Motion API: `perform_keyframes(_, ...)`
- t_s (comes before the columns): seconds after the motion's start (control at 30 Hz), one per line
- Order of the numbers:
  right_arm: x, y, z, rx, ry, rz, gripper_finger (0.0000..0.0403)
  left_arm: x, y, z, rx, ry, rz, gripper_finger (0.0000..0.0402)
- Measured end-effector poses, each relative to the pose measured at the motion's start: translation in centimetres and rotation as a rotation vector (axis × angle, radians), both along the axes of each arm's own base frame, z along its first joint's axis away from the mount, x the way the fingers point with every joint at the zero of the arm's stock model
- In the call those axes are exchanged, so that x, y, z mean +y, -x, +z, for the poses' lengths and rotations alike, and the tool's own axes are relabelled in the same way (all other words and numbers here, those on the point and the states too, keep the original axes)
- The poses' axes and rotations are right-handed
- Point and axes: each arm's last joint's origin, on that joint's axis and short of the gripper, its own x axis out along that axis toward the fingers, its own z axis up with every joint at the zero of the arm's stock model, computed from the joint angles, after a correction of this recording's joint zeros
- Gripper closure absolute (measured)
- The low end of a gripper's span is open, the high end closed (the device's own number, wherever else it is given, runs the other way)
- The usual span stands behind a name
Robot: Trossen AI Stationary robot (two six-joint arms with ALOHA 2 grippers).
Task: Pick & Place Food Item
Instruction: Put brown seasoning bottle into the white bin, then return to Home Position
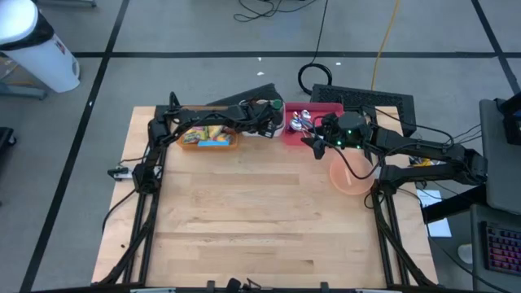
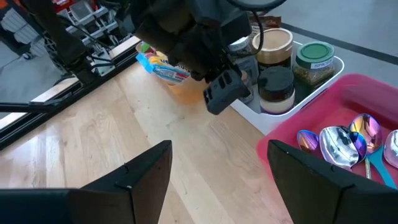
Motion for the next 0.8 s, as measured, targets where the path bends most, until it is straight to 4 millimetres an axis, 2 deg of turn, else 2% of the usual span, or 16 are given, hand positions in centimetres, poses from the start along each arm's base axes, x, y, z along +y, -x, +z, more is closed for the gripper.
perform_keyframes(0.37,0.0,0.0,0.0,-0.002,-0.006,-0.002,0.0147,0.14,-0.02,-0.09,-0.022,0.003,0.009,0.0208)
perform_keyframes(0.6,0.0,0.0,0.0,-0.003,-0.007,-0.003,0.0147,0.21,0.0,-0.08,-0.024,0.004,0.01,0.0127)
perform_keyframes(0.8,0.0,0.0,0.0,-0.003,-0.007,-0.003,0.0147,0.24,0.01,-0.08,-0.016,0.0,-0.007,0.0102)
